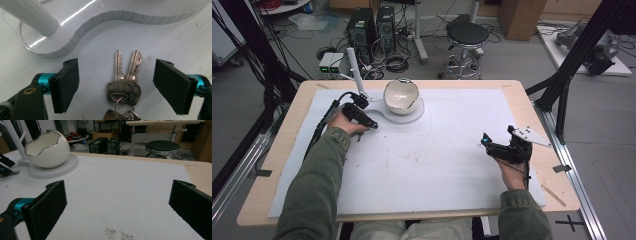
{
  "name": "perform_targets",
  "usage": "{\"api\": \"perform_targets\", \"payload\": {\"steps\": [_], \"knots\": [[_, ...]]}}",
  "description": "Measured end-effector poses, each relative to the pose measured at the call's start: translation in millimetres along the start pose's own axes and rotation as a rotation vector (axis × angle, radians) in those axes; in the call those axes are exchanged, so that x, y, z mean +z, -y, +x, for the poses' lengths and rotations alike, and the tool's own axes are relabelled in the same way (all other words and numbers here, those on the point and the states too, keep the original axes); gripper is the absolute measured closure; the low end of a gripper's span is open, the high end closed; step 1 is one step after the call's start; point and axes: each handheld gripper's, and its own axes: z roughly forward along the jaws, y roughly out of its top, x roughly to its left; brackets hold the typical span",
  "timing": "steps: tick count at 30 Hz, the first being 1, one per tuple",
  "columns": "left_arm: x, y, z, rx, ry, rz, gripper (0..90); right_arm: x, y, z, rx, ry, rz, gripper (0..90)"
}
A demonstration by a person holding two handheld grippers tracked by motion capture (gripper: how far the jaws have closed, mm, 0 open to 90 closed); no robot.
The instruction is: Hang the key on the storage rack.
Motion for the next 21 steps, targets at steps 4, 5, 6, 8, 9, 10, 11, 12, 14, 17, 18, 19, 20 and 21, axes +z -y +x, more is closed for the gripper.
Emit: {"api": "perform_targets", "payload": {"steps": [4, 5, 6, 8, 9, 10, 11, 12, 14, 17, 18, 19, 20, 21], "knots": [[0.4, -0.4, -1.5, 0.008, 0.000, 0.004, 28.0, -0.4, 0.0, -0.9, 0.003, 0.002, 0.000, 0.5], [0.9, -0.4, -1.9, 0.007, -0.001, 0.011, 28.8, -0.2, 0.1, -0.9, 0.003, 0.002, 0.001, 0.5], [2.1, -0.2, -2.5, 0.002, -0.003, 0.017, 29.5, 0.0, 0.1, -0.9, 0.002, 0.002, 0.003, 0.5], [2.9, -0.2, -3.4, 0.004, 0.005, 0.025, 32.8, 0.4, 0.4, -0.1, 0.001, 0.003, 0.009, 0.5], [2.9, -0.2, -3.4, 0.004, 0.005, 0.025, 34.1, 0.8, 0.5, 0.0, -0.002, 0.004, 0.009, 0.5], [2.1, -0.7, -3.6, 0.008, 0.012, 0.023, 36.7, 0.9, 0.6, 0.4, -0.005, 0.004, 0.011, 0.5], [2.1, -0.7, -3.6, 0.008, 0.012, 0.023, 38.9, 0.8, 0.6, 0.8, -0.003, 0.003, 0.015, 0.5], [1.3, -1.0, -5.0, 0.011, 0.020, 0.019, 42.0, 0.9, 0.6, 0.7, -0.007, 0.003, 0.014, 0.5], [0.3, -1.9, -6.5, 0.020, 0.018, 0.012, 55.9, 0.7, 0.7, 0.7, -0.004, 0.004, 0.015, 0.5], [0.9, -2.8, -6.2, 0.027, 0.048, 0.001, 76.8, 0.8, 0.6, 0.4, -0.005, 0.006, 0.012, 0.5], [0.5, -2.8, -6.9, 0.038, 0.047, 0.005, 80.4, 0.7, 0.6, 0.4, -0.006, 0.006, 0.012, 0.5], [0.1, -2.5, -7.9, 0.051, 0.044, 0.004, 80.7, 0.7, 0.7, 0.3, -0.007, 0.007, 0.012, 0.5], [0.1, -2.4, -8.9, 0.062, 0.043, 0.000, 81.0, 0.8, 0.7, 0.3, -0.006, 0.007, 0.013, 0.5], [-0.2, -2.5, -9.3, 0.072, 0.045, -0.001, 82.4, 0.8, 0.7, 0.2, -0.006, 0.007, 0.013, 0.5]]}}
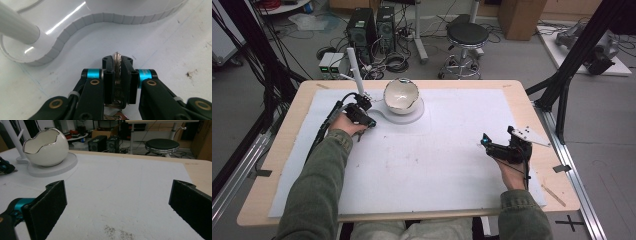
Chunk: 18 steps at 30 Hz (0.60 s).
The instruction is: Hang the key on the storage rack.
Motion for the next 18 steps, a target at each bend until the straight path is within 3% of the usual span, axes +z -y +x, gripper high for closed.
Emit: {"api": "perform_targets", "payload": {"steps": [12, 18], "knots": [[-7.4, -0.9, -3.6, 0.023, -0.011, -0.022, 83.3, 0.2, 0.1, -0.8, 0.003, -0.001, 0.001, 0.5], [-23.1, -0.8, -4.1, 0.025, -0.025, -0.057, 83.3, 0.1, 0.1, -0.5, 0.006, -0.001, 0.002, 0.5]]}}
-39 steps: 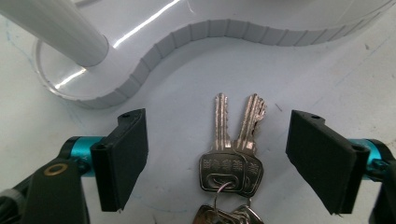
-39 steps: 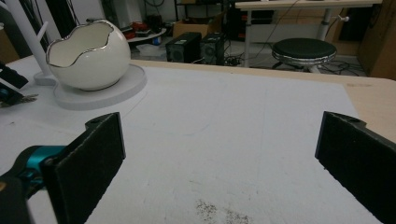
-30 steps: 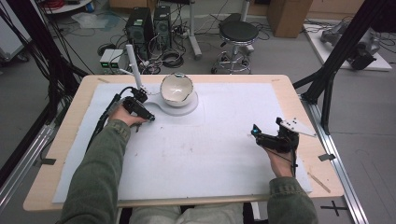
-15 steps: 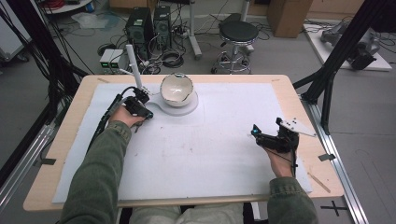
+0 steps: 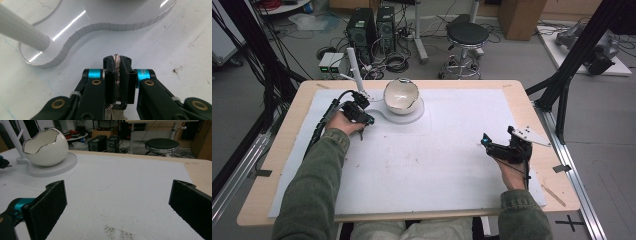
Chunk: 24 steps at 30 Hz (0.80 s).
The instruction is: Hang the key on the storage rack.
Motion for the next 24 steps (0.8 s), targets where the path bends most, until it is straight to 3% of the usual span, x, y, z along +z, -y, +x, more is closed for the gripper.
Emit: {"api": "perform_targets", "payload": {"steps": [7, 24], "knots": [[-22.7, 0.6, 3.2, -0.005, -0.021, -0.048, 83.2, -0.4, -0.1, -0.1, 0.001, 0.001, -0.001, 0.5], [-64.5, 4.8, 9.4, -0.042, -0.009, -0.169, 83.3, -0.7, -0.1, 0.0, 0.007, 0.001, -0.002, 0.5]]}}
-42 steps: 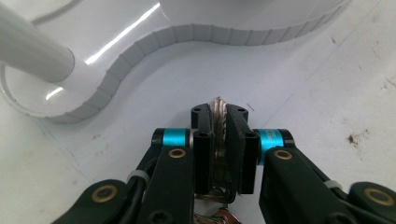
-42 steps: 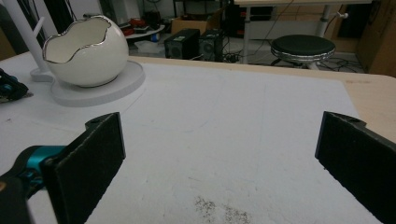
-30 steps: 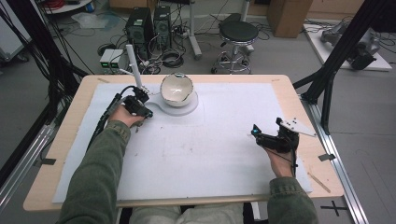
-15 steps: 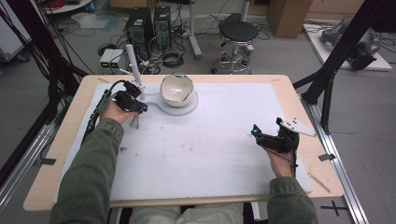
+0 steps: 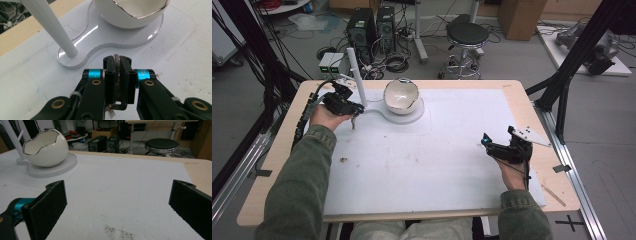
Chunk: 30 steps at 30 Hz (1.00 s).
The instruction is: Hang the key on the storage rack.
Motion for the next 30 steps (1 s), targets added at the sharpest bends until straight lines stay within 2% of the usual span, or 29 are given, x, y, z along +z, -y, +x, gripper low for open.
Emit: {"api": "perform_targets", "payload": {"steps": [10, 13, 17, 23, 26, 30], "knots": [[-26.0, -5.1, 6.5, -0.016, -0.020, -0.046, 83.2, -0.3, -0.1, -0.5, 0.003, 0.005, -0.004, 0.5], [-33.0, -7.8, 8.0, -0.008, -0.028, -0.047, 83.2, -0.4, -0.1, -0.5, 0.004, 0.006, -0.003, 0.5], [-42.6, -11.0, 10.8, -0.017, -0.025, -0.077, 83.2, -0.2, -0.1, -0.5, 0.011, 0.010, -0.007, 0.5], [-56.7, -19.9, 12.3, -0.015, -0.043, -0.095, 83.2, -0.2, -0.1, -0.9, 0.011, 0.009, -0.009, 0.5], [-63.3, -25.3, 12.7, -0.022, -0.036, -0.116, 83.2, -0.5, -0.1, -1.3, 0.016, 0.006, -0.007, 0.5], [-67.8, -31.1, 12.9, -0.017, -0.042, -0.116, 83.2, -0.4, -0.2, -0.8, 0.014, 0.004, -0.010, 0.5]]}}
